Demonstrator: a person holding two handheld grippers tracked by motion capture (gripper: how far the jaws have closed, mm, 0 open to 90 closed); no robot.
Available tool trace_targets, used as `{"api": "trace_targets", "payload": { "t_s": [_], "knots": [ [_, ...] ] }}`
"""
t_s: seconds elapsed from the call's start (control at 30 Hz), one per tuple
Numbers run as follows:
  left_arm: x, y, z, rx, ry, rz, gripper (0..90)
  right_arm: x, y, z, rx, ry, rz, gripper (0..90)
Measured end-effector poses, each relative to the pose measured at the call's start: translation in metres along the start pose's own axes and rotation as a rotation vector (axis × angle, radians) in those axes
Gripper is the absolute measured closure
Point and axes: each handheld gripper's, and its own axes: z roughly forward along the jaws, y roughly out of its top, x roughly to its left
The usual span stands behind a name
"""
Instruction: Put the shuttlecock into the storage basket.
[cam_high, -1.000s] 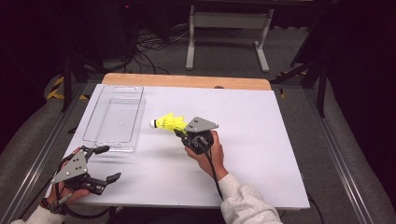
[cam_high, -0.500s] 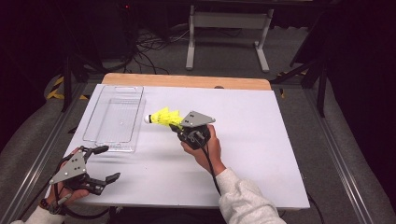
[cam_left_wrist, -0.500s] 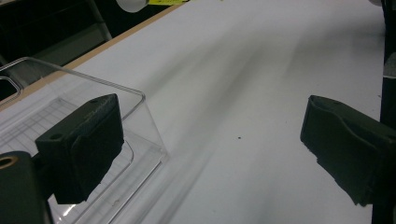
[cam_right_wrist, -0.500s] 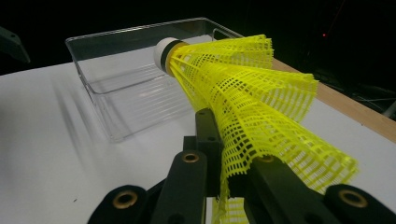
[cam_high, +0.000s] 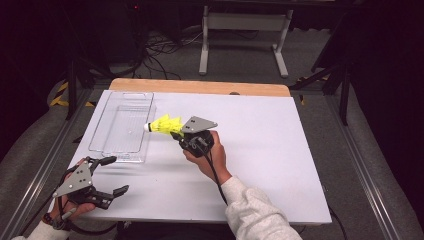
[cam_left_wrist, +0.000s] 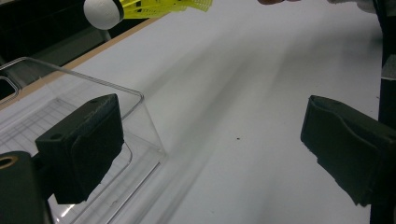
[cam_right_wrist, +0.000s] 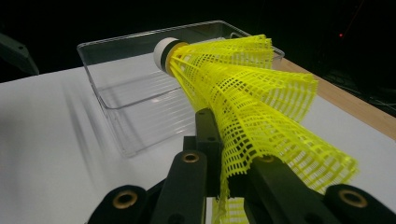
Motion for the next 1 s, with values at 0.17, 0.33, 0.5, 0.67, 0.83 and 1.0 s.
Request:
{"api": "trace_targets", "payload": {
  "t_s": [0.17,0.33,0.5,0.67,0.83,1.0],
  "knots": [
    [0.000,0.000,-0.001,0.002,0.000,0.002,6.8,0.004,0.006,0.012,0.005,0.017,-0.009,88.3],
    [0.000,-0.001,-0.002,-0.002,-0.002,-0.002,6.8,0.006,0.011,0.020,0.015,0.028,-0.025,88.3],
    [0.000,-0.001,-0.003,-0.004,0.002,0.000,6.8,0.010,0.021,0.029,0.026,0.049,-0.045,88.3],
    [0.000,-0.001,-0.004,-0.009,0.000,-0.004,6.8,0.013,0.027,0.038,0.041,0.069,-0.053,88.3],
    [-0.001,0.000,-0.002,-0.005,-0.007,0.005,6.8,0.019,0.031,0.047,0.055,0.088,-0.067,88.3],
    [0.000,-0.001,-0.003,-0.016,-0.003,-0.008,6.8,0.023,0.036,0.055,0.062,0.098,-0.074,88.4]
  ]
}}
